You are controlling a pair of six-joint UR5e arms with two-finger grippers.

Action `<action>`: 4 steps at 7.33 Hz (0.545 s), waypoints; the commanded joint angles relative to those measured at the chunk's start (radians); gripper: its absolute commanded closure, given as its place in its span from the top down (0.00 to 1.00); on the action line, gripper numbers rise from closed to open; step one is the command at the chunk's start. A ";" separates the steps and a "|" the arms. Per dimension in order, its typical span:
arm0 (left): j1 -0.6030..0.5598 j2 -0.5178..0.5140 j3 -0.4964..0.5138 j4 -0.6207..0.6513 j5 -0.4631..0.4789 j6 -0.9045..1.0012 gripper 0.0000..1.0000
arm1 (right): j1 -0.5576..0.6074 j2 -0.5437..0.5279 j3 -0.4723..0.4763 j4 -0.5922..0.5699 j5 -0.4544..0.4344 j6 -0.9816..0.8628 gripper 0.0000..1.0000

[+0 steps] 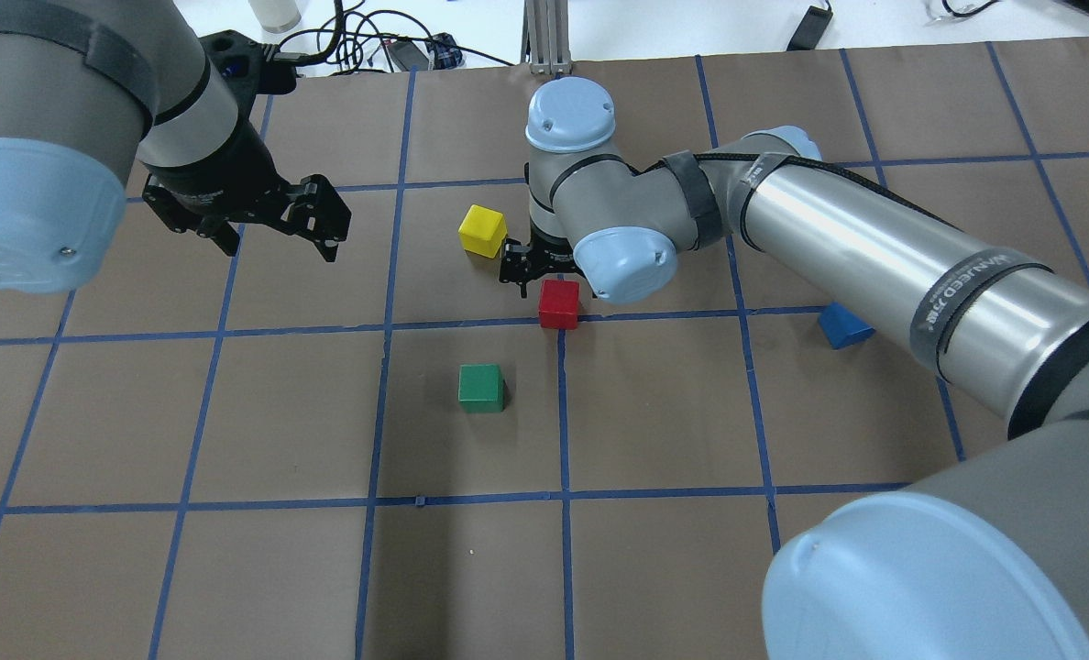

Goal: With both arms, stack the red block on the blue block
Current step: 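Lower the right gripper onto the red cube and close it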

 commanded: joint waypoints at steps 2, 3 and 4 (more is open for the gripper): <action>0.001 0.000 0.006 0.003 -0.008 0.000 1.00 | 0.002 0.036 0.006 -0.013 0.011 0.001 0.89; 0.001 0.000 0.006 0.003 -0.008 0.000 1.00 | 0.002 0.036 0.006 -0.011 0.020 0.004 0.44; 0.001 0.000 0.005 0.006 -0.008 0.000 1.00 | 0.002 0.033 0.007 -0.007 0.015 0.006 0.00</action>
